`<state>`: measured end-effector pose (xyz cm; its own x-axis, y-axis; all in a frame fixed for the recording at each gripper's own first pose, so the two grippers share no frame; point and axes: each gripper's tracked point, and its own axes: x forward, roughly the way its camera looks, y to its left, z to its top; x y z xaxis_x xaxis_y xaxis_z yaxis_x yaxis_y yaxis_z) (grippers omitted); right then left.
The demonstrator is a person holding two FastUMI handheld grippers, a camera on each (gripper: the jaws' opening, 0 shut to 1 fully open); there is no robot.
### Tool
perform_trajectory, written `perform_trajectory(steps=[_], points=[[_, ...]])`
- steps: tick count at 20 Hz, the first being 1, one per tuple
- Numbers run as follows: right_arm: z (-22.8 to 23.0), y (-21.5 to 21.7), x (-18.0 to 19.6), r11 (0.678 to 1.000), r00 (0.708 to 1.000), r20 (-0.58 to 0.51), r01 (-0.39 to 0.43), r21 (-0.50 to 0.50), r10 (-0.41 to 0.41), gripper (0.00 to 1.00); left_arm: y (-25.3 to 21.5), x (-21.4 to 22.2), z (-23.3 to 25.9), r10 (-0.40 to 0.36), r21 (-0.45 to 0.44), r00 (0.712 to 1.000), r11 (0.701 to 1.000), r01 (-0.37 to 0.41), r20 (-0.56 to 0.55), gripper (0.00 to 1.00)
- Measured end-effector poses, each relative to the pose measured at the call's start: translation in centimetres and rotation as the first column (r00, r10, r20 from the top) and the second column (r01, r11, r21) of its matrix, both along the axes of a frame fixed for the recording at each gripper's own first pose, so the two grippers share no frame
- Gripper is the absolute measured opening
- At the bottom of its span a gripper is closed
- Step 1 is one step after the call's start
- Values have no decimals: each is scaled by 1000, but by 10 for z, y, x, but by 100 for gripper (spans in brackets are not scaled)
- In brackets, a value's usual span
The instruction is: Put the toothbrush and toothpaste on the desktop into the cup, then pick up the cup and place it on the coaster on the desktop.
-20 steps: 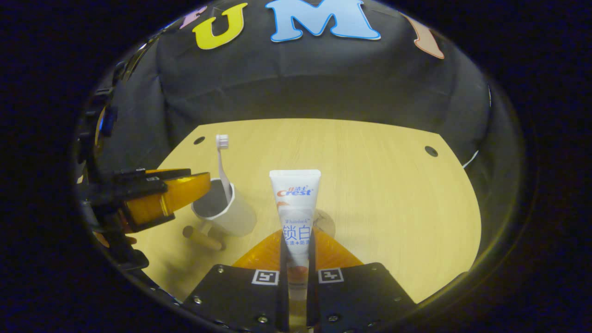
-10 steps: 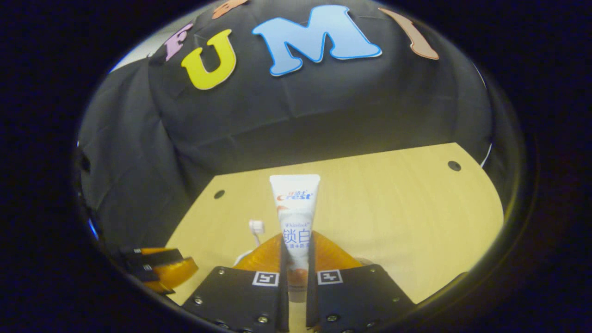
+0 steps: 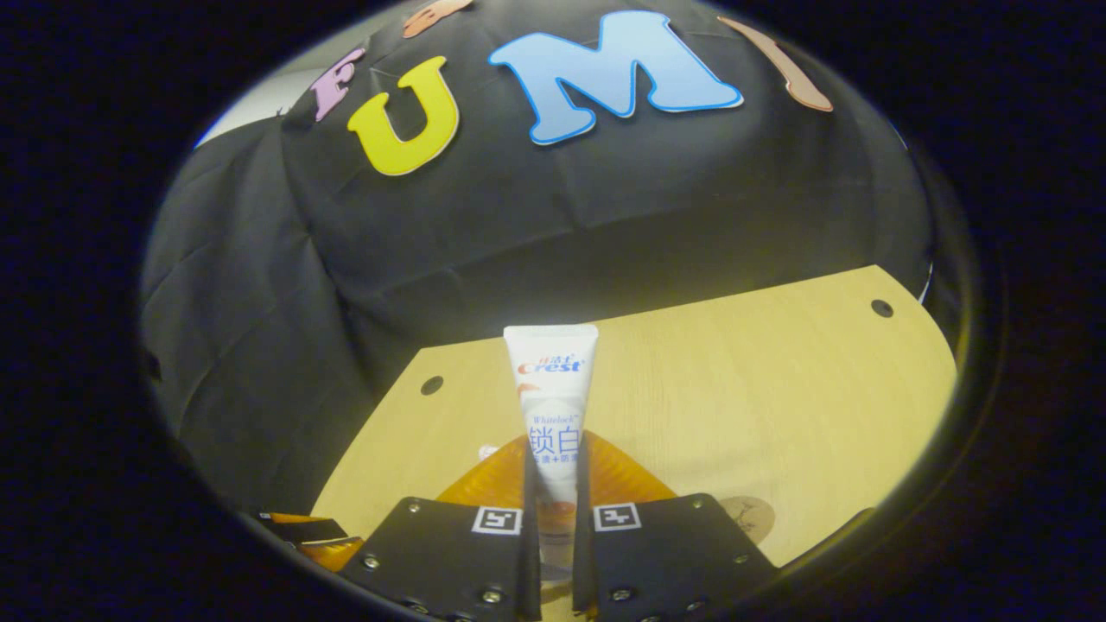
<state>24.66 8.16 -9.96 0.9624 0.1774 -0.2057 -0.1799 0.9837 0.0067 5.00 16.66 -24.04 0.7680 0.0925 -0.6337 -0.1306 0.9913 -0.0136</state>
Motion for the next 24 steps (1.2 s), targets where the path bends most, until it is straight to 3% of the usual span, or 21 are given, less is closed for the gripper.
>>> perform_trajectory(steps=[3,4,6,7,10,11,12,15,16,17,18,21,23,24], points=[[-11,5,-4,1000,1000,24,-9,-19,10,16,-7,0,-4,-4,-10,1000,1000,4,-13,68],[-17,6,-6,1000,1000,18,-11,-16,11,17,-10,1,-4,-9,-15,1000,1000,9,-16,64],[-25,4,-10,1000,1000,6,0,-17,0,22,-18,-1,-6,-28,-33,999,999,27,-24,72],[-31,1,-13,1000,1000,-1,1,-24,-1,19,-22,-3,-7,-38,-40,999,999,36,-27,68],[-40,1,-25,999,999,-30,-10,-36,9,28,-35,0,-10,-60,-53,997,997,58,-39,68],[-39,0,-28,999,1000,-29,-3,-38,2,33,-39,-1,-11,-67,-61,997,996,64,-42,60],[-39,-1,-33,999,1000,-31,-6,-47,4,46,-43,-1,-11,-72,-68,996,995,69,-45,75],[-32,-6,-45,999,1000,-24,-6,-52,5,54,-60,3,-15,-100,-93,993,991,95,-61,75],[-30,-9,-50,999,1000,-24,-3,-51,2,54,-68,2,-14,-115,-102,991,989,109,-62,63],[-28,-11,-54,999,1000,-25,-4,-44,3,54,-75,4,-11,-126,-101,990,988,120,-60,86],[-22,-11,-59,1000,1000,-18,-9,-25,9,55,-79,7,-9,-136,-98,989,987,130,-60,83],[3,-23,-70,1000,1000,26,1,15,-2,71,-95,11,-6,-169,-109,984,981,162,-61,85],[16,-39,-75,999,999,46,28,32,-29,67,-109,13,-7,-199,-131,977,973,188,-81,84],[21,-48,-77,998,997,57,47,35,-49,71,-114,15,-7,-214,-131,973,971,201,-92,86]])
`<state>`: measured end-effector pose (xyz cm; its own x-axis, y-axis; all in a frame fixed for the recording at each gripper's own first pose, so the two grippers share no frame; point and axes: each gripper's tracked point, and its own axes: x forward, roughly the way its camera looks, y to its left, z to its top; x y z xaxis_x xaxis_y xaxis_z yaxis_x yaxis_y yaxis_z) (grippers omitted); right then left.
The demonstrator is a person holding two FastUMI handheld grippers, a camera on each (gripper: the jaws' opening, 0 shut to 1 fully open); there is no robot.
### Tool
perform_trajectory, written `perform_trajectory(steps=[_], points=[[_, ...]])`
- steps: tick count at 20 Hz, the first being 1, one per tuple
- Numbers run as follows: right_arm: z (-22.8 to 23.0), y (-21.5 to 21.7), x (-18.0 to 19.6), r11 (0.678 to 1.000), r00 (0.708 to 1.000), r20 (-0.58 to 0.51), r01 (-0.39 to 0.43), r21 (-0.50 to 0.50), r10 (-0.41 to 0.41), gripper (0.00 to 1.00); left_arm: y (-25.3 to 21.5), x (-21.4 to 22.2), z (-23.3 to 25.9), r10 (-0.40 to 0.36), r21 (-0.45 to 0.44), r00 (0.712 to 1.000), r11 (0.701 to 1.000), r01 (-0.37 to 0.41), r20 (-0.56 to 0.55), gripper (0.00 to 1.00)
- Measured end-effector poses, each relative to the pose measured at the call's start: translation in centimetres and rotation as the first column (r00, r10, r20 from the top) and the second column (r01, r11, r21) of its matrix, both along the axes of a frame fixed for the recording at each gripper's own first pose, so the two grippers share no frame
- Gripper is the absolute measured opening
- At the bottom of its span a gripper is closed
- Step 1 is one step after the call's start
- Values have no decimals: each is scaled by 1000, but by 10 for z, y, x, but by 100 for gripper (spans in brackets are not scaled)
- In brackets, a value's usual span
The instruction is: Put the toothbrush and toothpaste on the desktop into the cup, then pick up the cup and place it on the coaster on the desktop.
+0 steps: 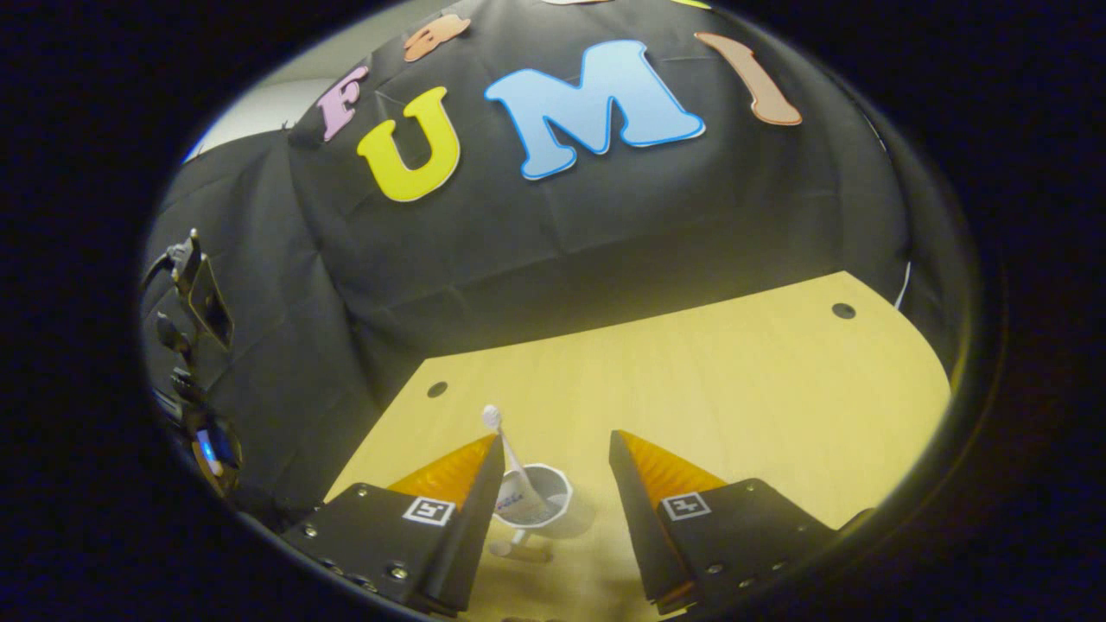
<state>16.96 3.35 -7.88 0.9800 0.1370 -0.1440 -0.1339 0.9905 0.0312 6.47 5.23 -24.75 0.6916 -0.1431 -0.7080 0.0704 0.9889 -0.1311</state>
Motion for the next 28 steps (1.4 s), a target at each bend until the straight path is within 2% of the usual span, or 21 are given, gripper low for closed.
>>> perform_trajectory(steps=[4,6,7,14,18,19,20,24,26,28], points=[[4,-34,-12,997,998,10,65,29,-66,71,-14,7,-15,-49,20,996,999,51,-78,84],[-1,-50,-16,995,995,1,96,41,-96,67,-15,13,-23,-45,26,991,999,48,-124,85],[-3,-57,-18,993,994,-6,111,46,-111,71,-16,16,-30,-43,28,989,998,47,-141,84],[-12,-100,-30,976,978,-34,206,76,-203,72,-16,34,-73,-13,68,958,997,33,-287,85],[-18,-115,-32,967,971,-56,238,88,-234,72,-25,41,-88,-23,84,942,995,54,-334,84],[-20,-119,-32,965,969,-62,244,91,-240,68,-27,42,-91,-25,88,938,994,59,-345,84],[-21,-123,-31,964,968,-65,249,93,-244,72,-29,41,-96,-30,91,933,994,66,-358,85],[-23,-135,-30,958,963,-80,266,108,-258,72,-24,41,-108,-14,104,918,993,60,-396,86],[-26,-140,-30,955,959,-91,276,112,-267,72,-18,38,-114,23,109,909,994,25,-416,60],[-31,-144,-29,952,957,-102,284,116,-273,72,-16,40,-111,33,128,914,992,21,-404,34]])
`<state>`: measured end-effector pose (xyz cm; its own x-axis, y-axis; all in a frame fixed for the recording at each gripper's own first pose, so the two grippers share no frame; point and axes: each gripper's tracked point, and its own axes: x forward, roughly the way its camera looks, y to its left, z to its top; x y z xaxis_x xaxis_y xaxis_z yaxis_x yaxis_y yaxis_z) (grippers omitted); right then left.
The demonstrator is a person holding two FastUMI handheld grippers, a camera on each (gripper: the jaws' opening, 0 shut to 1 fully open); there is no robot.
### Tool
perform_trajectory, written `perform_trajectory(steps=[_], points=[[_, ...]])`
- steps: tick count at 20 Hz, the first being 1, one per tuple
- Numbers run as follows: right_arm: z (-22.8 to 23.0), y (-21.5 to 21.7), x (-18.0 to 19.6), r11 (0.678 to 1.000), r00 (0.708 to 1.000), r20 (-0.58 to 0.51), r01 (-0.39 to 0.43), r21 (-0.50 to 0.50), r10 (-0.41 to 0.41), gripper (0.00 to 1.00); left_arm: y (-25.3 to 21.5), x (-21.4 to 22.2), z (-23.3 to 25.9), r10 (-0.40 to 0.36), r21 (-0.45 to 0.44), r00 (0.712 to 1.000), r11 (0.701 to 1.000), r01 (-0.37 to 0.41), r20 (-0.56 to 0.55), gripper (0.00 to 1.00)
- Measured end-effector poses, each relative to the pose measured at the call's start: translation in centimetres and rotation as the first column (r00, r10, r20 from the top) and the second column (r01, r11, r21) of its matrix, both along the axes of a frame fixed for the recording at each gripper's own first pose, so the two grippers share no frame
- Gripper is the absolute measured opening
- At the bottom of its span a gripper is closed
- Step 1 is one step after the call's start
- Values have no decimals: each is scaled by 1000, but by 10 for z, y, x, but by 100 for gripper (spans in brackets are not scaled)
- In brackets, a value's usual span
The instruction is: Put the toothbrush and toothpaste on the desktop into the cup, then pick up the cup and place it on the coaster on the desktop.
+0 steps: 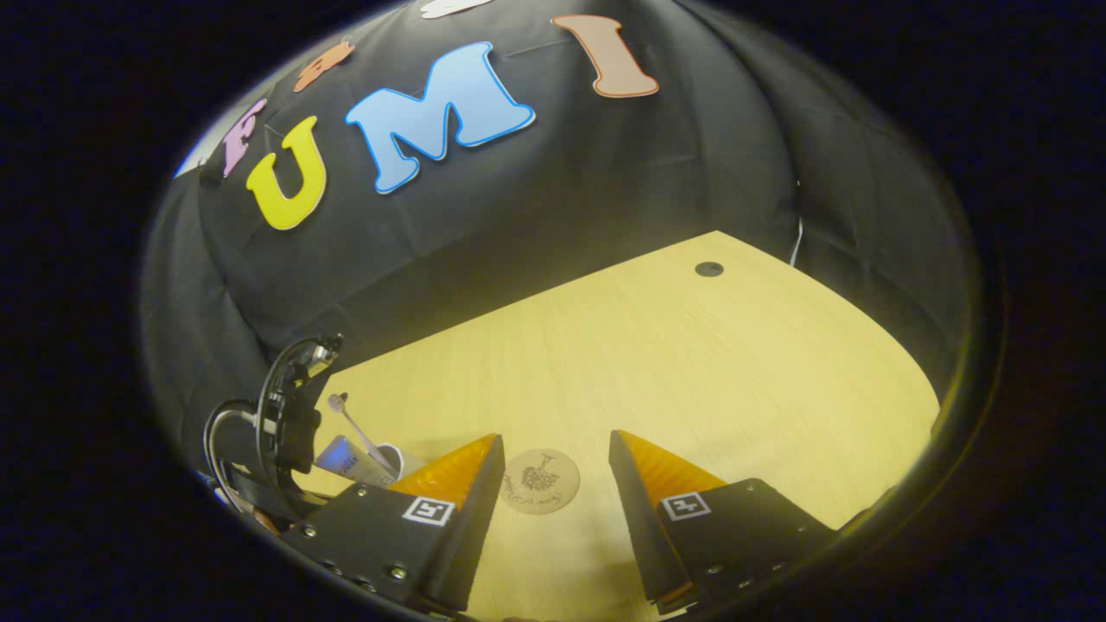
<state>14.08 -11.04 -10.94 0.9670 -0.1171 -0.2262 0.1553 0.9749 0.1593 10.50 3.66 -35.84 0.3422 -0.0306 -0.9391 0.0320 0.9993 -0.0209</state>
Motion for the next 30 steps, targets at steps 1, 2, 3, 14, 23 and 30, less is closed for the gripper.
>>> perform_trajectory(steps=[1,2,3,14,23,30], points=[[-1,-1,0,1000,1000,-4,1,5,-1,72,2,0,-3,-9,20,1000,1000,9,1,31],[-1,-2,0,1000,1000,-9,2,8,-2,72,3,2,-3,-7,27,1000,1000,7,12,30],[-3,-2,0,1000,1000,-12,2,8,-2,72,1,0,-4,-3,28,1000,1000,3,16,29],[-5,-12,-6,1000,1000,-18,14,-1,-14,72,-35,13,8,-88,37,993,996,86,78,26],[-5,-56,-32,996,996,-19,85,7,-85,72,-112,26,-8,-189,-1,980,982,190,68,26],[-8,-82,-43,991,992,-24,127,34,-127,72,-139,28,-12,-218,29,974,976,216,66,26]])
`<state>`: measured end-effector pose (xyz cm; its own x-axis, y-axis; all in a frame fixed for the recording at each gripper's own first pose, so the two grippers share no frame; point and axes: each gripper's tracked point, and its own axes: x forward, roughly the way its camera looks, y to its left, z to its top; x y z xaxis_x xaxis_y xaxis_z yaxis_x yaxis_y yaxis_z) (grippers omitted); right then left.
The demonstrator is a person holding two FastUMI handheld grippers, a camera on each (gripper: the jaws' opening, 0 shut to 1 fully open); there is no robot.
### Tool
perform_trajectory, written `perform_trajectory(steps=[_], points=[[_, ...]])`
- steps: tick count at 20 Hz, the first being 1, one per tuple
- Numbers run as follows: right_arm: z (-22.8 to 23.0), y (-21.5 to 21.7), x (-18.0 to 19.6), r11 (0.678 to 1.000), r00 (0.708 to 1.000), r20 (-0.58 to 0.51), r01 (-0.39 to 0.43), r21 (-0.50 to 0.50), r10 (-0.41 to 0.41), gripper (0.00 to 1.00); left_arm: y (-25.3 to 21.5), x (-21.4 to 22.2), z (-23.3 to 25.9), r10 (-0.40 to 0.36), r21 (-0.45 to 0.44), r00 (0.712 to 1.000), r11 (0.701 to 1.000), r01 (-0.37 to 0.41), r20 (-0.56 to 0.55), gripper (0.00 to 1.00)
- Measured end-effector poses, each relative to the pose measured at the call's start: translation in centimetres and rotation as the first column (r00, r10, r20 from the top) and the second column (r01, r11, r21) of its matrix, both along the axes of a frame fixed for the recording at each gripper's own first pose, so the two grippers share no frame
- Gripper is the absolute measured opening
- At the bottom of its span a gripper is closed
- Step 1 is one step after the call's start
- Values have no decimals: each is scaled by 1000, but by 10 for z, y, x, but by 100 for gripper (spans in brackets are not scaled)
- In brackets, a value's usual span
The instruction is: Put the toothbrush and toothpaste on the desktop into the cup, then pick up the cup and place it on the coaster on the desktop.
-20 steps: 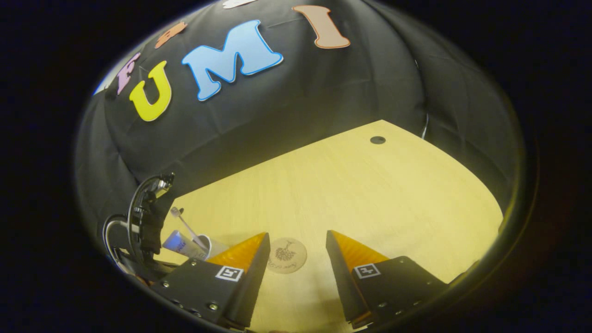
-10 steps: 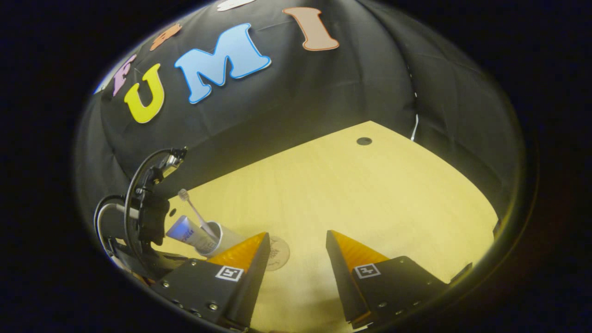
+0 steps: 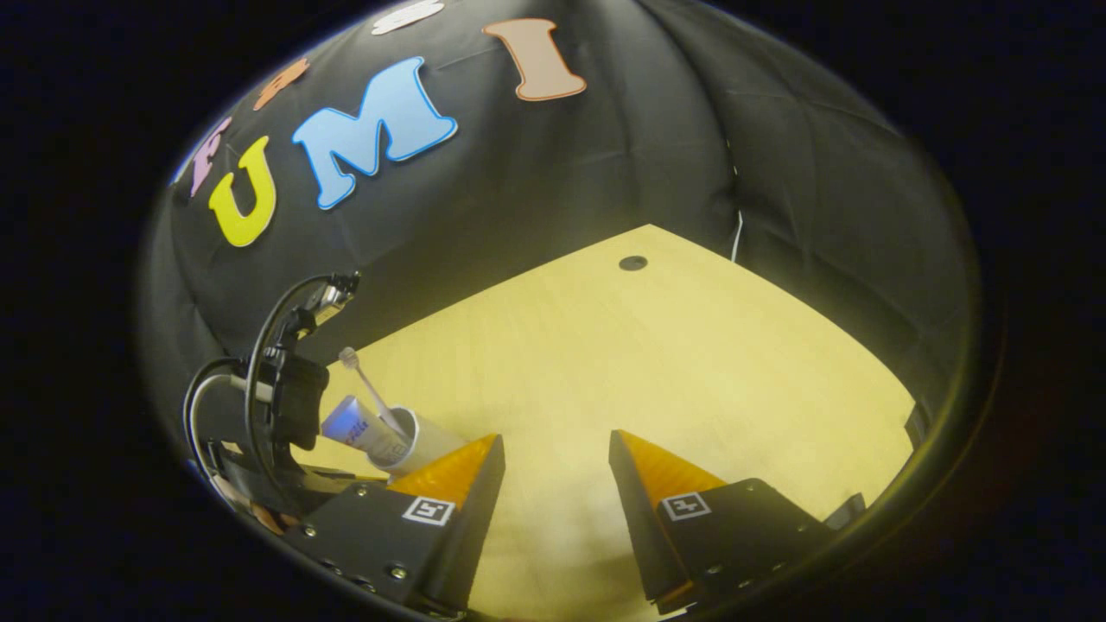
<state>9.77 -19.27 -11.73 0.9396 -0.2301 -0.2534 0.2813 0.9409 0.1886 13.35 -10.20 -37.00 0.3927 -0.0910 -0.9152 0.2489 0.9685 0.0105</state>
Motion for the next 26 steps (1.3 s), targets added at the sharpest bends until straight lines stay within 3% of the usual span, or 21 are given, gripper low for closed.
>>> perform_trajectory(steps=[4,6,8,10,12,13,15,16,17,18,23,25,26], points=[[-1,4,2,1000,1000,-8,-19,2,19,68,-3,-1,-2,5,-8,1000,1000,-5,-3,28],[-1,10,3,999,999,-13,-39,-7,39,72,-5,-2,5,15,-19,1000,1000,-15,17,30],[0,20,8,998,998,-16,-66,-19,65,72,-3,-4,15,19,-15,999,1000,-19,41,45],[4,31,11,995,995,-19,-98,-31,97,72,-4,-10,25,28,-33,998,999,-26,60,40],[8,43,11,990,991,-18,-132,-52,132,72,-4,-17,38,45,-62,995,997,-39,94,46],[11,51,12,987,989,-16,-150,-65,149,72,0,-21,44,55,-73,992,996,-47,111,40],[19,65,9,978,982,-11,-186,-91,186,68,5,-28,59,70,-83,986,995,-58,154,40],[23,72,7,974,979,-6,-203,-104,204,72,7,-31,68,76,-84,981,995,-62,180,46],[27,80,4,968,975,0,-220,-119,221,68,10,-32,79,79,-79,971,995,-62,224,40],[32,87,1,962,971,5,-235,-136,238,72,14,-32,93,78,-68,957,996,-61,280,40],[60,121,-12,934,949,46,-298,-196,313,68,33,-44,170,105,-53,871,994,-91,481,40],[76,133,-18,923,939,72,-314,-222,336,71,45,-49,204,127,-68,817,992,-108,563,43],[86,140,-23,918,934,88,-319,-238,347,71,50,-53,220,136,-80,780,991,-110,611,40]])
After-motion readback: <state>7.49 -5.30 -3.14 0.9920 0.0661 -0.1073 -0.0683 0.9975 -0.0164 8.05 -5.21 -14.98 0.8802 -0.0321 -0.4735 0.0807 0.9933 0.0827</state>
